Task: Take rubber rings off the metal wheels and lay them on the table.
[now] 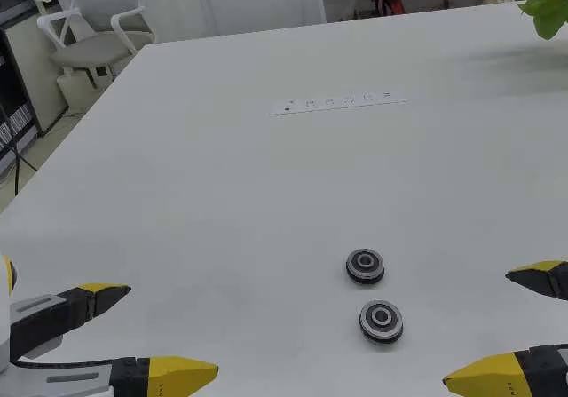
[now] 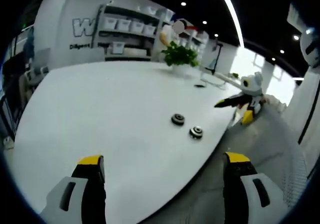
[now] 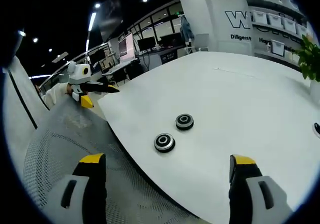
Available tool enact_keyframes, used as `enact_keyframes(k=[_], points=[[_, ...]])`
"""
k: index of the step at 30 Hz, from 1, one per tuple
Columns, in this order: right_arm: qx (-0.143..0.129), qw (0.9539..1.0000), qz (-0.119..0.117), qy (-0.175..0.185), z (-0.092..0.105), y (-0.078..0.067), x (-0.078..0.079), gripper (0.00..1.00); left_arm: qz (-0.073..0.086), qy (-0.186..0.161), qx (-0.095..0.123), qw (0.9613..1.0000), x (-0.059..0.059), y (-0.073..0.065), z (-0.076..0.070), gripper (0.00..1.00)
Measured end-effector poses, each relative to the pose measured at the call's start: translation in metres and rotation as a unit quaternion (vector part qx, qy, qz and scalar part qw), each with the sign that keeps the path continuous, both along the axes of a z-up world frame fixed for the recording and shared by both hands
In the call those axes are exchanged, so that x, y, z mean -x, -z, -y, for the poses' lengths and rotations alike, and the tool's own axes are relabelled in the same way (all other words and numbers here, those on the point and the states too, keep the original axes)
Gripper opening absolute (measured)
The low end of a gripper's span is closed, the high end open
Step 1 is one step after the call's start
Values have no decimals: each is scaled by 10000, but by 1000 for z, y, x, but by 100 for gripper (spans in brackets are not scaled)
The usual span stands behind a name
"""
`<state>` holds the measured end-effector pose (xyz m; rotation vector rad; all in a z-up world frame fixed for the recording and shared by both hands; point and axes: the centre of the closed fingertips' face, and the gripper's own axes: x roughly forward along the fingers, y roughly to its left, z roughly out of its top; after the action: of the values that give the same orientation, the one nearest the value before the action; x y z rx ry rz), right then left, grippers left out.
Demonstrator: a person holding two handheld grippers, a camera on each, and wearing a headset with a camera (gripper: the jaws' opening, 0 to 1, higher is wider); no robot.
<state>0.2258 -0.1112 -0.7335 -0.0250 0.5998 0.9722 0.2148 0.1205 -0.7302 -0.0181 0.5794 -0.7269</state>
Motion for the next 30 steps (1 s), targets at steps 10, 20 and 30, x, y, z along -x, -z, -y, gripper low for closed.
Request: enact_keyframes(k=[10,20,30], points=[[84,10000,-33,-17,1,3,0,100,-27,-49,-62,10000,-1,2,-2,100],[91,9999,-18,43,3,3,-1,100,-8,9,-67,10000,0,2,0,100],[41,10000,-6,76,3,2,-2,100,-73,51,-128,9999,2,5,1,100]])
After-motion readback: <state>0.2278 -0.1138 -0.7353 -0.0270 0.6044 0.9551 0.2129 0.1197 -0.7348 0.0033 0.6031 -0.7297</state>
